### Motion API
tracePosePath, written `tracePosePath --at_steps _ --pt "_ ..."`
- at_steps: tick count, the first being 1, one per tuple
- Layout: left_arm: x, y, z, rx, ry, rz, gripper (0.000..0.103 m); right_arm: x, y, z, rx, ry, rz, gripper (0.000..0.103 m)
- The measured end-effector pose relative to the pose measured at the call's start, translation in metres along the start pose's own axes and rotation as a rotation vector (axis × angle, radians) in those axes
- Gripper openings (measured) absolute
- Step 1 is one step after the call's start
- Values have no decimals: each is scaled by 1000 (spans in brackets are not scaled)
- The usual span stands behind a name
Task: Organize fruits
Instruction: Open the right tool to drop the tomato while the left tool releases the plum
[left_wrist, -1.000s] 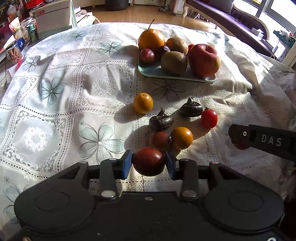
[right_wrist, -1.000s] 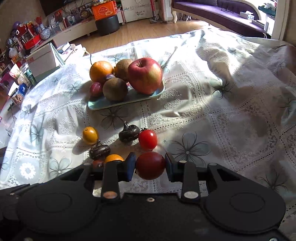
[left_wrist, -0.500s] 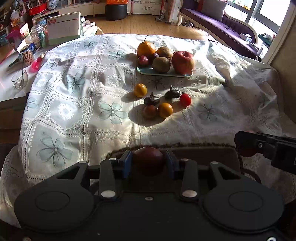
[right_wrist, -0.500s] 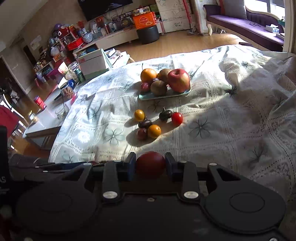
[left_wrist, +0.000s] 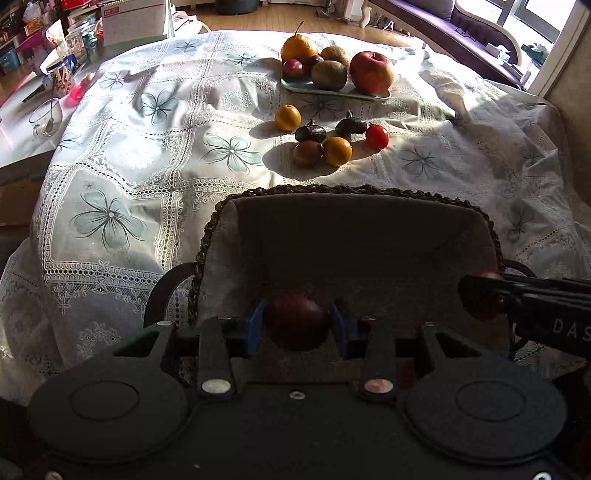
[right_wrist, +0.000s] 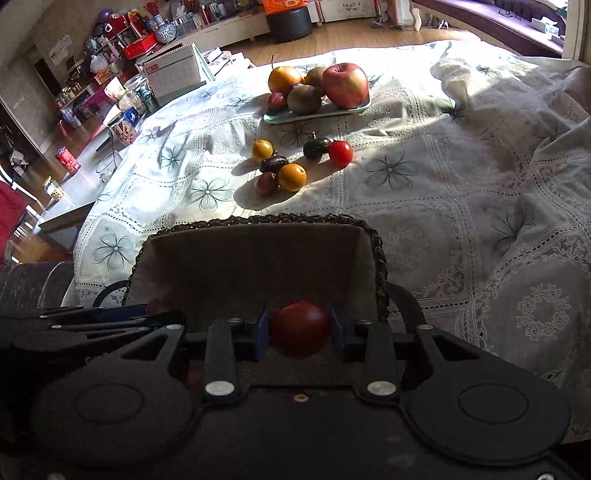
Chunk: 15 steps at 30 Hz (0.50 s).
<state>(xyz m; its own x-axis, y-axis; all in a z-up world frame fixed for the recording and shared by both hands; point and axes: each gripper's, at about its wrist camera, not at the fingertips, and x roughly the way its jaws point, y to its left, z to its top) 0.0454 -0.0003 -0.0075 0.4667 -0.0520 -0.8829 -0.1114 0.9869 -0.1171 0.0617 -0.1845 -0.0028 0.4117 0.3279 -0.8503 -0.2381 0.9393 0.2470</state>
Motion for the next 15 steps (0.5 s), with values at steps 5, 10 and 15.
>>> tracePosePath --at_steps 5,10,15 --pt "2 3 -2 -8 23 -30 47 8 -1 0 7 39 9 35" --pt "2 3 -2 -11 13 -29 47 9 -1 0 0 46 23 35" --pt "7 3 -2 -18 43 -40 47 10 0 -1 -8 50 23 35"
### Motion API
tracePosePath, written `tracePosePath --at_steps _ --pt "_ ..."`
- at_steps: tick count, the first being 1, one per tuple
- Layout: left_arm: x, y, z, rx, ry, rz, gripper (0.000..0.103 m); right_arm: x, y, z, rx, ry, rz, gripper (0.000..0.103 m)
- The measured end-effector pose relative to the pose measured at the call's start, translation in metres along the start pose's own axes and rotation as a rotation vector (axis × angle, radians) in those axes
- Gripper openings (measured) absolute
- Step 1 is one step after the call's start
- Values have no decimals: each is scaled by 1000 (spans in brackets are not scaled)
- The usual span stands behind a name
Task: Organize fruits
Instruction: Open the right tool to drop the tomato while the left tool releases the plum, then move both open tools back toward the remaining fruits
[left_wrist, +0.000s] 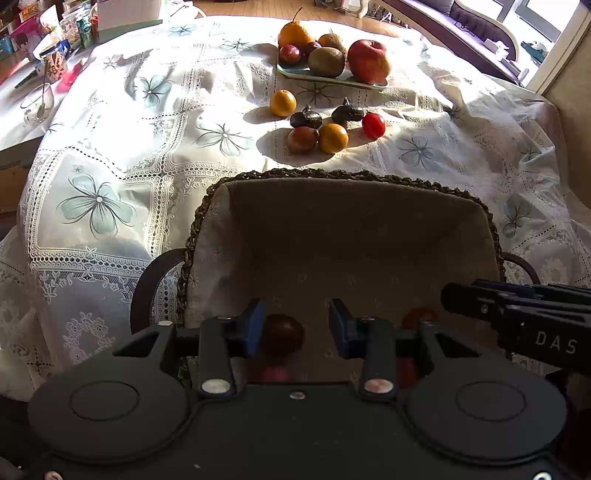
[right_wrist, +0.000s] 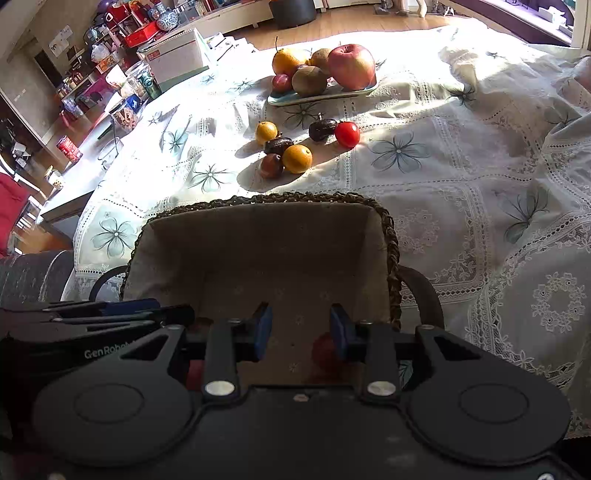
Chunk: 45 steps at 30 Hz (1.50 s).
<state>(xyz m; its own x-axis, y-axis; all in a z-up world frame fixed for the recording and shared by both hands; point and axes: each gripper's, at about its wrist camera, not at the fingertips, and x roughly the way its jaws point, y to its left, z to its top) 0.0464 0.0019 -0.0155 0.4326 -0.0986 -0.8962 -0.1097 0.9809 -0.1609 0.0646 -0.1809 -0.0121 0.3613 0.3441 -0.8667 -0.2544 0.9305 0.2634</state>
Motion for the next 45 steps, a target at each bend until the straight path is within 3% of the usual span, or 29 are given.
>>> tracePosePath --at_steps 16,22,31,34,40,45 --pt "-5 -2 0 21 19 -7 47 1 4 1 -17 30 20 35" --pt "-13 -3 14 49 3 3 47 -12 4 14 -19 -7 31 35" --pt "-19 5 71 10 -72 19 47 -14 -8 68 38 -69 -11 37" --pt "-13 6 93 -4 -84 20 47 -3 -13 94 76 -70 -34 37" --pt "9 9 136 -44 -139 91 47 30 -24 142 143 -71 -116 38" --pt "34 11 161 -73 -133 61 47 63 -35 173 207 -72 -156 38"
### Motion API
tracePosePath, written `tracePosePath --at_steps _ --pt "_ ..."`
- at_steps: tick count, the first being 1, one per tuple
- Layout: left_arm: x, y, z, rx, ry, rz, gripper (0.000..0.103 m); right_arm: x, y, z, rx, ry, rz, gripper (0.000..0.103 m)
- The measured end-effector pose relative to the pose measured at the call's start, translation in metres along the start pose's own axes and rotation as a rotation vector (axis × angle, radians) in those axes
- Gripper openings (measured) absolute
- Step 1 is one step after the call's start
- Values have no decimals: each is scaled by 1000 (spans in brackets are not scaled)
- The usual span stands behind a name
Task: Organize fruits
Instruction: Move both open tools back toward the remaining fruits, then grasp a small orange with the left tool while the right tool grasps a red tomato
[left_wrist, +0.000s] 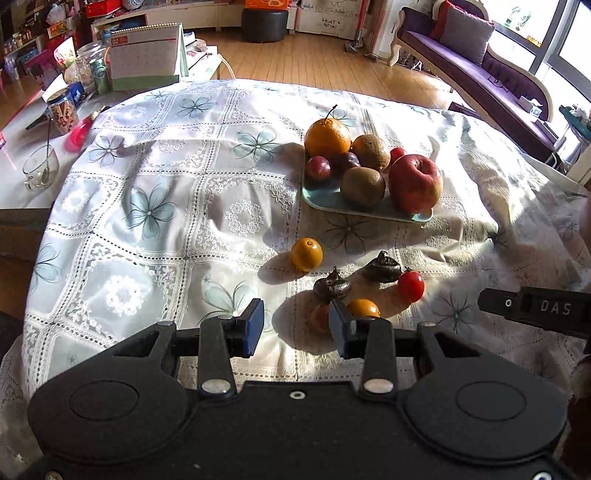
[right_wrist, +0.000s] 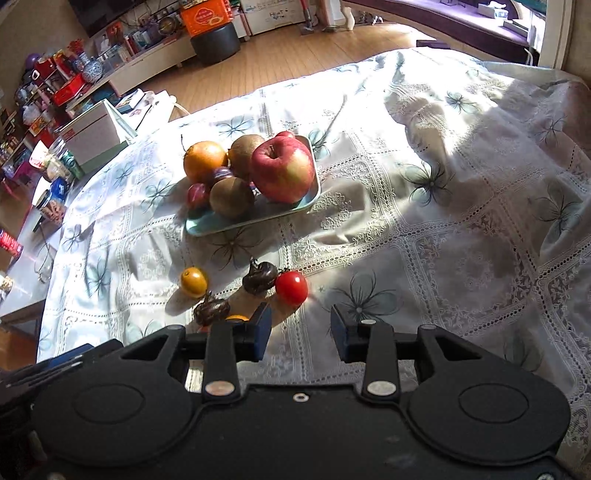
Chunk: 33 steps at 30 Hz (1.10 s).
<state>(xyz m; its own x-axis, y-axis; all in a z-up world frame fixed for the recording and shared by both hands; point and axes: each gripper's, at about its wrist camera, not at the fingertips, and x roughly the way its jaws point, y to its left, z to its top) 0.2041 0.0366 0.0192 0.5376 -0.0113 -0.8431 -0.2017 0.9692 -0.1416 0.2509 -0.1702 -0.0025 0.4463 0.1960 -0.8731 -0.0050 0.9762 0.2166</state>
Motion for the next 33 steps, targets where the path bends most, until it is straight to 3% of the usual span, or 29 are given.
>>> tracePosePath --at_steps 6,11,23,31,33 --pt "34 -6 13 -28 -37 3 47 48 4 10 66 53 -24 38" --pt "63 -11 18 1 -43 0 47 83 13 3 42 79 -63 38" --pt "106 -18 31 23 22 34 47 112 18 4 -10 100 -85 40" --pt "126 -19 34 8 33 66 47 124 30 5 -52 50 -112 43" --pt "133 -17 32 11 39 86 52 128 32 2 -67 58 -109 44"
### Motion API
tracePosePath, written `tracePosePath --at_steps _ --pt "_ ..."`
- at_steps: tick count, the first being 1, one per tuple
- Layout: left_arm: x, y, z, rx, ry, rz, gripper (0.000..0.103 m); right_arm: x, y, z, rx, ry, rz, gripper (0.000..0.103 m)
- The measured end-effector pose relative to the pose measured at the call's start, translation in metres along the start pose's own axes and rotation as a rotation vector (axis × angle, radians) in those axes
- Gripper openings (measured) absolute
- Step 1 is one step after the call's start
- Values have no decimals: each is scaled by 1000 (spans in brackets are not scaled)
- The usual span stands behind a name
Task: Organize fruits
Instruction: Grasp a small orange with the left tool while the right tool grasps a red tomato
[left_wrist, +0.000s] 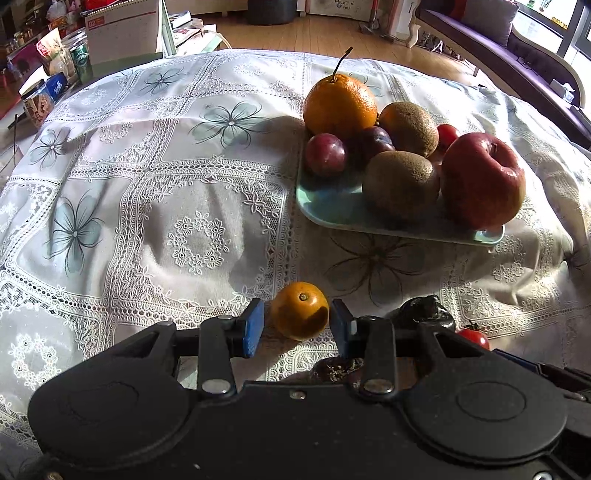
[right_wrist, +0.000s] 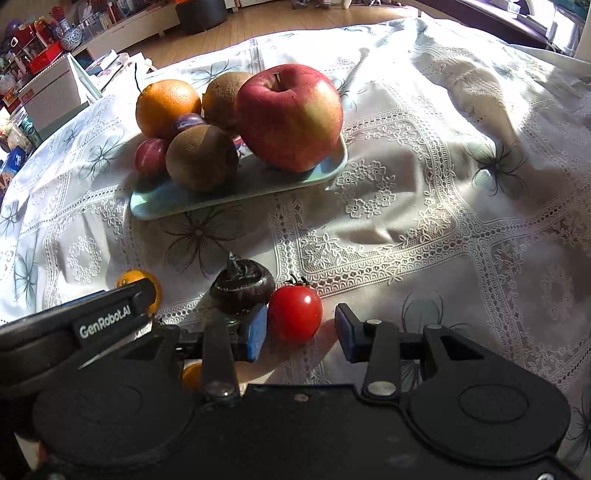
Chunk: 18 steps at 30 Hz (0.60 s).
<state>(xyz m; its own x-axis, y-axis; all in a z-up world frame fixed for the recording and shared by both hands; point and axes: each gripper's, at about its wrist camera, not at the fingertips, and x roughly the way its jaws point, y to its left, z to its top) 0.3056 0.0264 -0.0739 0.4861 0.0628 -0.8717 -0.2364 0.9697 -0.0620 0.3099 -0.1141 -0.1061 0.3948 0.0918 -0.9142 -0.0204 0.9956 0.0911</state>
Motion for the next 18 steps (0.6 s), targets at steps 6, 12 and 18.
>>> tracePosePath --at_steps 6,12,18 --pt "7 2 0 3 20 -13 54 7 5 -2 -20 4 -31 44" --pt "15 5 -1 -11 56 -14 49 10 2 -2 7 14 -21 44" --pt "13 10 -2 -26 60 -42 46 7 -9 0 58 5 -2 33"
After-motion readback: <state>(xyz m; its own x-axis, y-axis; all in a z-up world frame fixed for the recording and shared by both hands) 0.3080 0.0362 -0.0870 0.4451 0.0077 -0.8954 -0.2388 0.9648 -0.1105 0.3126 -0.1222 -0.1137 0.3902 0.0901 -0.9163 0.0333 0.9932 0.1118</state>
